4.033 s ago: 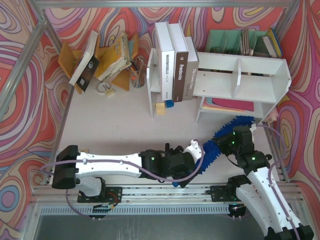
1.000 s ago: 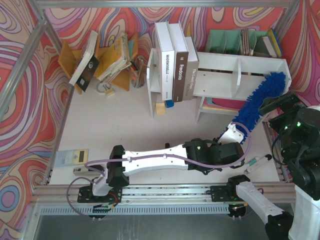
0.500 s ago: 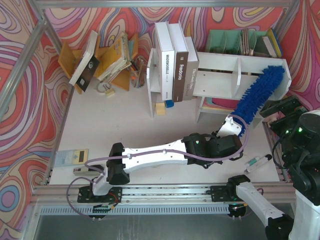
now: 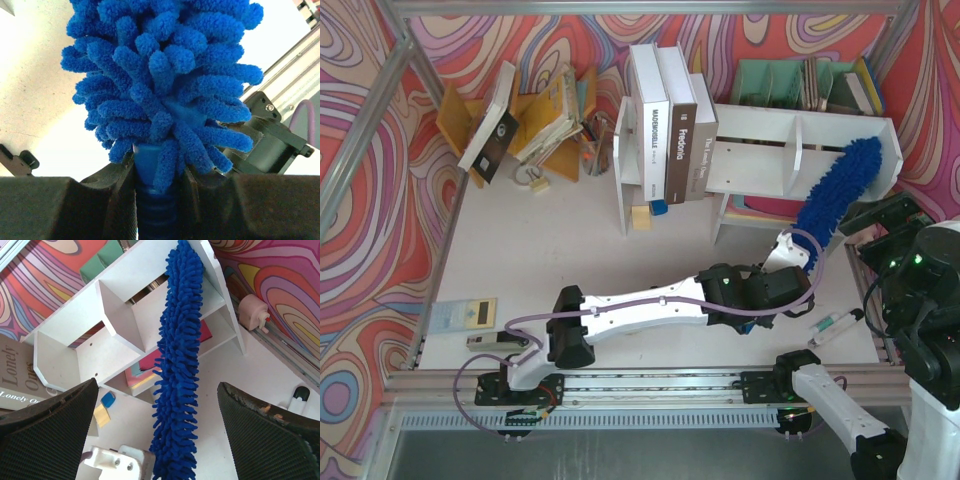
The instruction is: Dust the bookshelf with a duster
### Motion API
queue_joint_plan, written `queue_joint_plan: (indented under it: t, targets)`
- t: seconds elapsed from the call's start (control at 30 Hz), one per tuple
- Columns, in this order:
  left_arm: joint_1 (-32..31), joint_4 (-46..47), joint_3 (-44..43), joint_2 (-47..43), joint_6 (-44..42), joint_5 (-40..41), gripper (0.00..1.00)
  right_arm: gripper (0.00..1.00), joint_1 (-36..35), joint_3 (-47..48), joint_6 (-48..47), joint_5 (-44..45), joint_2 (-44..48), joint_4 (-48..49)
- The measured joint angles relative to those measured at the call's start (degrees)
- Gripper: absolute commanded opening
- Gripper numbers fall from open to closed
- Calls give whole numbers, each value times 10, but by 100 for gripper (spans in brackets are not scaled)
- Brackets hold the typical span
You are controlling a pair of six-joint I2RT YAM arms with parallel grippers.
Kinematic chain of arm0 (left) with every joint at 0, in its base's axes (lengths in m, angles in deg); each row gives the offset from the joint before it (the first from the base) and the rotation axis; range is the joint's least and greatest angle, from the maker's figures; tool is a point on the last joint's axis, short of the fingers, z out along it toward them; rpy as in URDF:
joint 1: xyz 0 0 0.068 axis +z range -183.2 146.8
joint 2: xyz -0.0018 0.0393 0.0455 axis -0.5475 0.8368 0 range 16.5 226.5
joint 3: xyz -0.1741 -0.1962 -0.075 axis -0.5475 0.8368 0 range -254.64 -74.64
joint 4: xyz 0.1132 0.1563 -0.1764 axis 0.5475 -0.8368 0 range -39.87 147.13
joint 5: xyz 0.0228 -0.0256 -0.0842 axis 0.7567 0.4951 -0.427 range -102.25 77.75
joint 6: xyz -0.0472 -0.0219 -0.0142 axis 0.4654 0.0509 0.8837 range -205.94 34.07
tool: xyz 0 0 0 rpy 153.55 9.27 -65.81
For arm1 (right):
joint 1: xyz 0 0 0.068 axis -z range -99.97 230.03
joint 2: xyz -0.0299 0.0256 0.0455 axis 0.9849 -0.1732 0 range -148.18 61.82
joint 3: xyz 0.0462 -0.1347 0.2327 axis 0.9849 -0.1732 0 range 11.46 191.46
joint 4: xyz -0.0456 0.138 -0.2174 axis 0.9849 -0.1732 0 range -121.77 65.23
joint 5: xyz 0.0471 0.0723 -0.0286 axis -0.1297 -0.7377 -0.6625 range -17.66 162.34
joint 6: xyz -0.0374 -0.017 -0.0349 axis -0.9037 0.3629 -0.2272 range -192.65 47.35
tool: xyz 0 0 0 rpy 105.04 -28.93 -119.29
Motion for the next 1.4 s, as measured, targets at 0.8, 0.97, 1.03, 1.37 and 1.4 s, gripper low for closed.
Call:
queue_joint_plan:
  t: [0.8, 0.97, 1.03, 1.37, 1.4]
  targets:
    - [-12, 56, 92, -44, -17, 33, 0, 91, -8, 17, -10, 11, -1, 12]
    - [-12, 62, 120, -49, -12, 33, 0, 91, -8, 11, -10, 11, -1, 12]
    - [-14, 63, 120, -51, -13, 35, 0, 91, -9, 10, -10, 11, 0, 12]
    - [-51, 28, 110, -62, 15, 74, 0, 92, -9, 0, 0, 10, 9, 12]
    - [-49, 27, 116, -69, 22, 80, 0, 92, -9, 0, 0, 10, 9, 12]
